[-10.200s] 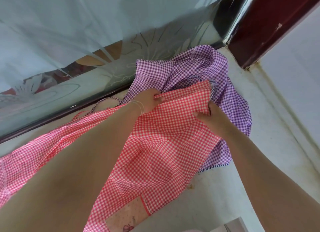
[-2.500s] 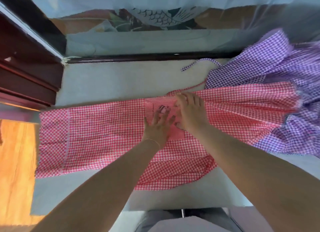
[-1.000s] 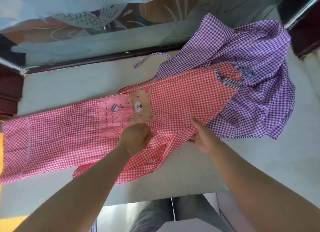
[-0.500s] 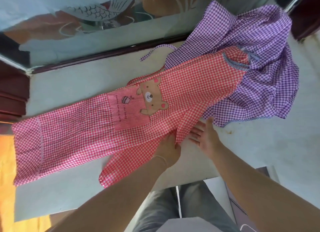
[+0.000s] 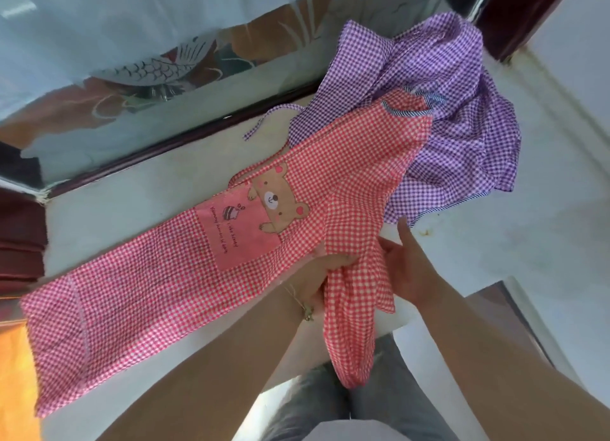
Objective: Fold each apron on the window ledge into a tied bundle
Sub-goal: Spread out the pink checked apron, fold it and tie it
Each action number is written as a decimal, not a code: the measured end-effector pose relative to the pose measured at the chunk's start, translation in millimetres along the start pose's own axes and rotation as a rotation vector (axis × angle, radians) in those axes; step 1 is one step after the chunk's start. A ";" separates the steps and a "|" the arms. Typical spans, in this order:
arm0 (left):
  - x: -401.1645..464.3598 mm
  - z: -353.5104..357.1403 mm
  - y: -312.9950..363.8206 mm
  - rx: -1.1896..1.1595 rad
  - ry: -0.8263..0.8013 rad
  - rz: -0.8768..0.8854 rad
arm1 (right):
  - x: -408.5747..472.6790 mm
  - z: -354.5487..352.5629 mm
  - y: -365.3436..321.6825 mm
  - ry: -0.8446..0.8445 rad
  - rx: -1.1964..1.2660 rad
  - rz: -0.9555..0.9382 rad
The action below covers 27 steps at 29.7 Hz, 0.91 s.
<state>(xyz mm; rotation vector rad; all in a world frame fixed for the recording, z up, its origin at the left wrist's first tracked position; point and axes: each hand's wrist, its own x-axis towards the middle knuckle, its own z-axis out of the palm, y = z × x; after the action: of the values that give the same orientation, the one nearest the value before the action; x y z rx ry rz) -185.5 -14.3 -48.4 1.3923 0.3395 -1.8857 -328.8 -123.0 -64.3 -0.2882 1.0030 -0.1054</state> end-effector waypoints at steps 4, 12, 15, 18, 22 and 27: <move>6.2 3.1 -11.5 0.013 0.028 0.031 | -12.8 0.7 -8.5 0.306 -0.266 -0.112; 14.0 -1.6 -35.7 0.441 0.228 0.170 | -14.7 -35.8 22.9 0.896 -0.800 -0.089; 12.2 -2.1 -45.4 0.571 0.096 0.083 | -15.0 -33.1 21.7 0.921 -0.825 -0.144; 11.6 -3.8 -54.6 0.676 0.020 -0.027 | -14.6 -25.2 16.3 1.014 -1.203 -0.373; 6.1 2.8 -61.8 0.600 -0.034 -0.043 | 9.7 -6.7 -4.9 0.710 -1.950 -1.055; -0.1 8.5 -70.0 0.364 -0.129 -0.042 | 44.3 7.8 -41.4 0.325 -2.510 -0.431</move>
<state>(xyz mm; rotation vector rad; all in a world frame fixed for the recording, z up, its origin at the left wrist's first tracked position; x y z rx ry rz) -240.5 28.2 -60.2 1.4925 -0.0435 -2.1363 -296.6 -170.8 -84.6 -2.8063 0.8091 0.8486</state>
